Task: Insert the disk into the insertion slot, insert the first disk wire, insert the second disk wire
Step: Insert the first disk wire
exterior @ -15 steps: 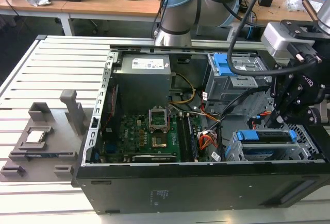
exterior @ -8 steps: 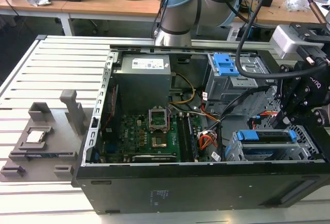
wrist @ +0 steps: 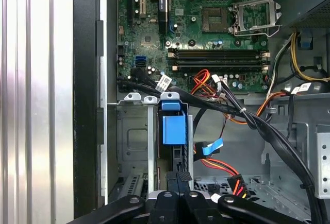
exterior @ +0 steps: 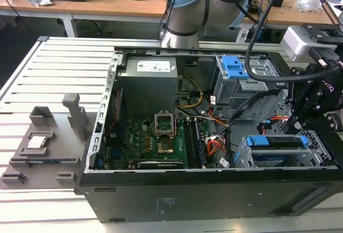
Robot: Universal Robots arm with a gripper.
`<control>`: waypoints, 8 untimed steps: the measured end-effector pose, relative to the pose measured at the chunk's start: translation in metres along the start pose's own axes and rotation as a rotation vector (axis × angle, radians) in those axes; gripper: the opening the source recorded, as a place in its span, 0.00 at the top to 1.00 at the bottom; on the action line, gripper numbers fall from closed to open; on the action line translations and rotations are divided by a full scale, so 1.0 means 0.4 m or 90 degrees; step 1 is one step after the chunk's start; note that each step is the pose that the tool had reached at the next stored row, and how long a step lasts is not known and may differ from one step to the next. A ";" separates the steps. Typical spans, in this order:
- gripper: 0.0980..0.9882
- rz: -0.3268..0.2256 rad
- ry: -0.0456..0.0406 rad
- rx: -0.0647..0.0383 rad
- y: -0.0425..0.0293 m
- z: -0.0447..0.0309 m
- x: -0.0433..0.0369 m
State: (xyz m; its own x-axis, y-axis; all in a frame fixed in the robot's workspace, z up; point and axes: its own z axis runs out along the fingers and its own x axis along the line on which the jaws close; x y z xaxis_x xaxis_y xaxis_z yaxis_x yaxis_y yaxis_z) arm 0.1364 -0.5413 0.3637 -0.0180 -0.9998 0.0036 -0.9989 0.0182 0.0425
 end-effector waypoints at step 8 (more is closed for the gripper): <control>0.70 0.000 0.0000 0.000 0.000 0.000 0.000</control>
State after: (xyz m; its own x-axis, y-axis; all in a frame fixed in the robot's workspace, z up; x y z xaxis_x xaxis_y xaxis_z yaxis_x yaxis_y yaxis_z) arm 0.1366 -0.5412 0.3637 -0.0178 -0.9998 0.0035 -0.9989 0.0179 0.0425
